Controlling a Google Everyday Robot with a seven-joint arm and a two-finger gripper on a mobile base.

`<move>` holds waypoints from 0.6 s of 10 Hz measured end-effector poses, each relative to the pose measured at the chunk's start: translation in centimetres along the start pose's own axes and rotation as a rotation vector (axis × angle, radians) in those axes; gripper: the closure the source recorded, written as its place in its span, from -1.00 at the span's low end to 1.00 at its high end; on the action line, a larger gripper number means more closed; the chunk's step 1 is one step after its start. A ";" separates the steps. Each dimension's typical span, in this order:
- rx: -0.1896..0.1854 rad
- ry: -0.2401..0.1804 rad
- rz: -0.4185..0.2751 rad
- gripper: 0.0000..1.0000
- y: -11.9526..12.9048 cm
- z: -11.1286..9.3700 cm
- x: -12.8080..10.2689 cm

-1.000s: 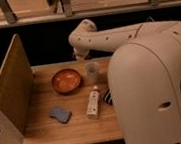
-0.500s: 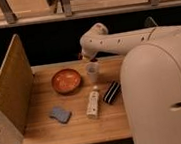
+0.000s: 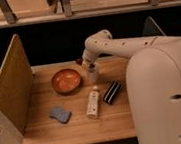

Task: Place the pepper in the ceramic cup

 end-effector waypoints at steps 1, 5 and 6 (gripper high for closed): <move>-0.010 -0.013 -0.007 0.95 -0.1 0.0 0.0; -0.033 -0.025 -0.018 0.97 -0.1 0.2 0.2; -0.033 -0.026 -0.019 0.80 -0.1 0.2 0.1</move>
